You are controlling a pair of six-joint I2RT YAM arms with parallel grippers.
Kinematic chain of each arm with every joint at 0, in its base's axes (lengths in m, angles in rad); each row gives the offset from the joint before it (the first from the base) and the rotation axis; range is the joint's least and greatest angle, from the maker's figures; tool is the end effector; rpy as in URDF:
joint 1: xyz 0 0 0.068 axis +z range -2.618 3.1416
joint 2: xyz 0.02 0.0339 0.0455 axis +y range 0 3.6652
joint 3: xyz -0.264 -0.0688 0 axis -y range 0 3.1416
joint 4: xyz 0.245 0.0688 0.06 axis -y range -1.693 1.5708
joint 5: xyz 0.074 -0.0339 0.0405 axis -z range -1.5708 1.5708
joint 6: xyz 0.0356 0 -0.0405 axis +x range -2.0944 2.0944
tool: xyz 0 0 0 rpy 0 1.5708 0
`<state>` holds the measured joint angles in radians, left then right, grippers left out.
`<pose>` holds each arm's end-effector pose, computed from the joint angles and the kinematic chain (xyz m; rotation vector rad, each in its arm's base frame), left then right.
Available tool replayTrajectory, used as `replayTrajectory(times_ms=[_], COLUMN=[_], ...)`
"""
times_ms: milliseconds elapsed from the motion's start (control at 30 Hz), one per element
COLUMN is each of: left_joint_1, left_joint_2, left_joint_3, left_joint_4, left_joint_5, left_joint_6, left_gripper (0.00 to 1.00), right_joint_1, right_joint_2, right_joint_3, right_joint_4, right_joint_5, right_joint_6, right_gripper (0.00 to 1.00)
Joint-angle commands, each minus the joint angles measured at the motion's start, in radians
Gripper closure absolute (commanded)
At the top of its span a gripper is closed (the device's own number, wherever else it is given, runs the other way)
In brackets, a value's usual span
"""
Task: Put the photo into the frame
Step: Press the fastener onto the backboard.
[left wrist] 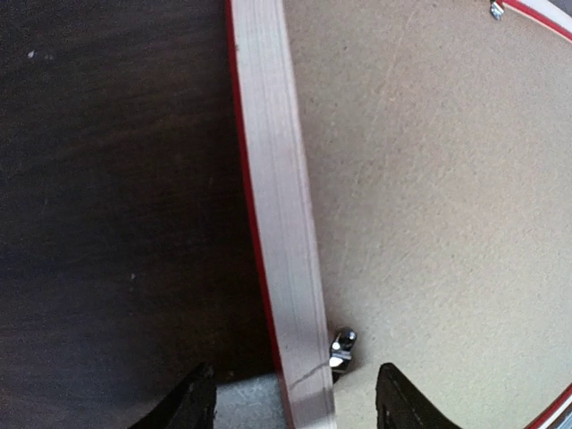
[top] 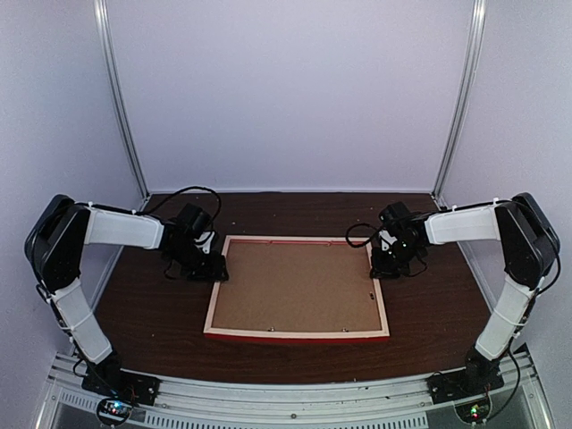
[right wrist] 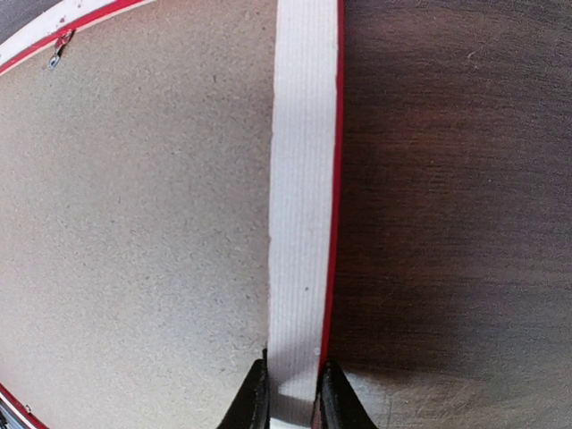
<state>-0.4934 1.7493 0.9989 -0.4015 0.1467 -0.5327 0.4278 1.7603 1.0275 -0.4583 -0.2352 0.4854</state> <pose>0.2894 -0.1615 0.1503 -0.0113 2.8100 -0.4730 0.2989 0.1454 0.1526 0.0174 2.8547 0.5445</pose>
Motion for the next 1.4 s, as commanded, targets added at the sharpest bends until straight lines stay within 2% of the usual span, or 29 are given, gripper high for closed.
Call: replayTrajectory(times_ms=[0,233,667,833,1067,1367], left_joint_1=[0.007,0.01,0.01,0.008,-0.011,-0.019], left_joint_2=[0.032,0.093,0.153,0.155,0.155,0.153], left_joint_3=[0.053,0.132,0.175,0.169,0.16,0.17], left_joint_4=[0.004,-0.009,-0.019,-0.013,-0.004,-0.015], left_joint_5=[0.017,-0.014,-0.089,-0.101,-0.128,-0.172], left_joint_6=[0.013,0.037,0.063,0.036,0.005,-0.003], left_gripper=[0.37,0.39,0.64,0.72,0.76,0.8], right_joint_1=[0.006,0.005,0.008,0.013,0.029,0.071], right_joint_2=[0.039,0.038,0.012,0.0,-0.059,-0.095], right_joint_3=[-0.029,-0.034,-0.046,-0.047,-0.054,-0.105], right_joint_4=[-0.054,-0.05,-0.036,-0.034,-0.037,-0.051], right_joint_5=[0.007,0.001,-0.034,-0.048,-0.047,-0.037], right_joint_6=[-0.016,-0.018,-0.021,-0.021,-0.019,-0.011], right_gripper=[0.82,0.81,0.73,0.63,0.54,0.48])
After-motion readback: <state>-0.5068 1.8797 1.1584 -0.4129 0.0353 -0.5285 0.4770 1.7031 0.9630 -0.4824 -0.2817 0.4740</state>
